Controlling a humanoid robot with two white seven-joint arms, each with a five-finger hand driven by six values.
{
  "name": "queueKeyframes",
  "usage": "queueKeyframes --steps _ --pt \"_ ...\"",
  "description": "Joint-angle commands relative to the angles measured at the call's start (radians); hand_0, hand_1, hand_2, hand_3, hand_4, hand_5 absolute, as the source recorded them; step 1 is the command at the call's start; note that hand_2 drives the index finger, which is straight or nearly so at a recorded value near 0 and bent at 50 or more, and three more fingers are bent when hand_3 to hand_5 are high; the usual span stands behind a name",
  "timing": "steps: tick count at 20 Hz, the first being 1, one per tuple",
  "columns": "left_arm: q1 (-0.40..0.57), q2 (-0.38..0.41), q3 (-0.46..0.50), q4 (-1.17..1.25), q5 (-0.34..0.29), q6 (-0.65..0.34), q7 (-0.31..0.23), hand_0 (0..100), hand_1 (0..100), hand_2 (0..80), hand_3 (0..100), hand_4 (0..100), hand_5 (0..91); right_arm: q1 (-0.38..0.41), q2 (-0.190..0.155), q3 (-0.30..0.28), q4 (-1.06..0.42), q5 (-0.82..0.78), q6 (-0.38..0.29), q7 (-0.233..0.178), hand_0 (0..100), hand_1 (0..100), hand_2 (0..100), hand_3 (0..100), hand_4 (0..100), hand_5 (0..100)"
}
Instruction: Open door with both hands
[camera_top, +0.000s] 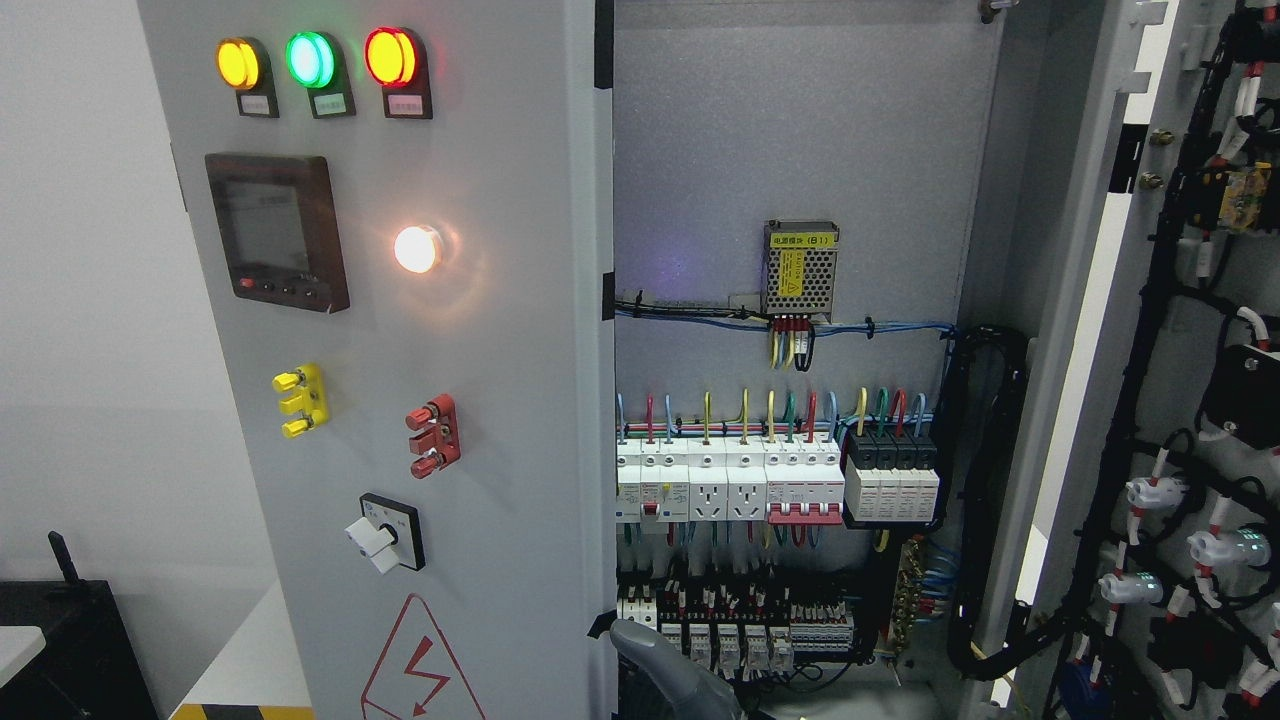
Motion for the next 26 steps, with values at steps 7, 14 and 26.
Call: queueKeyframes --steps 7,14,26 --pt "0.000 0.000 0.000 0.000 0.000 0.000 0.001 0 0 0.0 0 0 0.0 0.038 0.005 0.076 -0.133 -0.003 -0.004 0.001 38 0 0 0 0 0" --pt "0.000 0.000 0.000 0.000 0.000 0.000 0.001 0 0 0.0 0 0 0.0 0.048 0.010 0.112 -0.162 -0.003 -0.004 0.001 38 0 0 0 0 0" --pt "0.000 0.000 0.000 0.002 0.000 0.000 0.001 0 0 0.0 0 0 0.0 0.055 0.018 0.179 -0.179 -0.003 -0.004 0.000 38 0 0 0 0 0"
